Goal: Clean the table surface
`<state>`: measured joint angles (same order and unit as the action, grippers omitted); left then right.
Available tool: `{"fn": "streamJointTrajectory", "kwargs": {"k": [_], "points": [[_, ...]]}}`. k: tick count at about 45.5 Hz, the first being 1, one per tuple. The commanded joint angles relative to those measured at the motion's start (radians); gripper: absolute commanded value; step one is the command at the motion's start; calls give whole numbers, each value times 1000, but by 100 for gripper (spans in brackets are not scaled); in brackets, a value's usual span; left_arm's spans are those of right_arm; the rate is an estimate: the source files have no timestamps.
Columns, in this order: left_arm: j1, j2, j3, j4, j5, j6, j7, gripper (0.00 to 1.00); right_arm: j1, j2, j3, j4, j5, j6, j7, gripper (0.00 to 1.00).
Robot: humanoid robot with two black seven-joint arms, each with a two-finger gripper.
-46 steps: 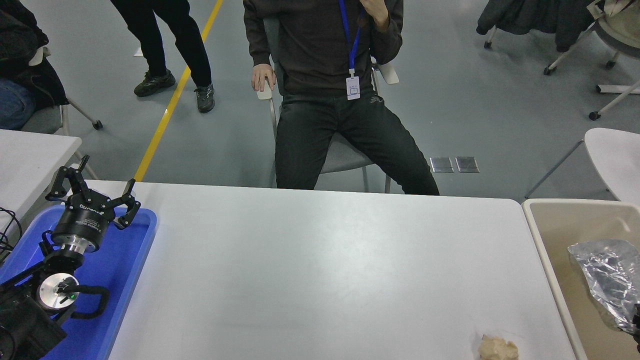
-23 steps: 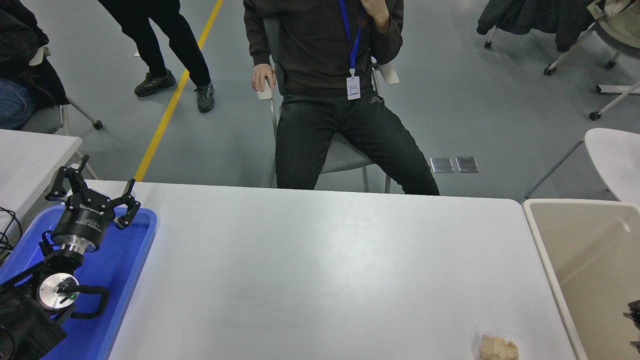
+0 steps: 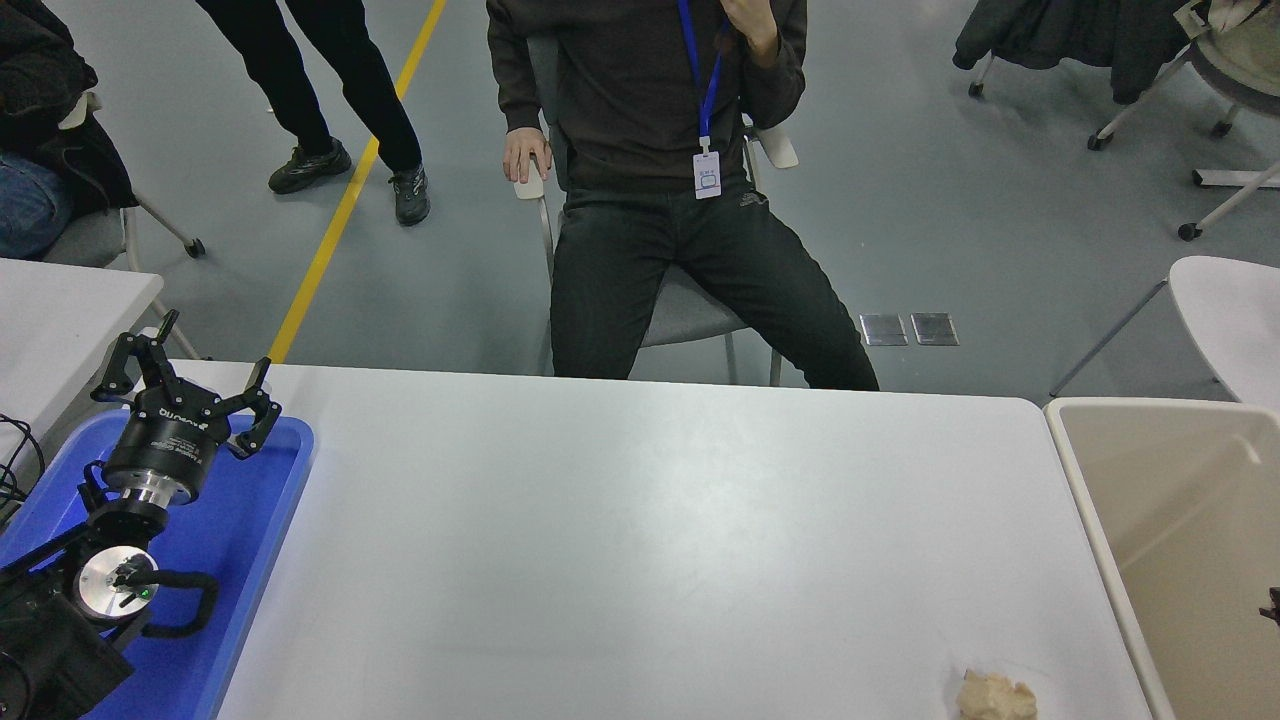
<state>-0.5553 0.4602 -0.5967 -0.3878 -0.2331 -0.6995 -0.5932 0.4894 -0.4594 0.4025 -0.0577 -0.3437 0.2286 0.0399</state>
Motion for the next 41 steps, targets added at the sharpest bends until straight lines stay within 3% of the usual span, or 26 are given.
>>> {"fn": "streamJointTrajectory", "kwargs": {"k": [1,11,21,41], "points": [[0,0,0,0,0,0,1,100,6,-39,4,6,77,2,0,100],[0,0,0,0,0,0,0,100,14,-74,61,27,104,-2,2,100],[0,0,0,1,0,2,1,100,5,-140,361,148,104,2,5,100],[0,2,0,1,0,2,1,100,-69,-205,625,351,132,55,8,100]]}}
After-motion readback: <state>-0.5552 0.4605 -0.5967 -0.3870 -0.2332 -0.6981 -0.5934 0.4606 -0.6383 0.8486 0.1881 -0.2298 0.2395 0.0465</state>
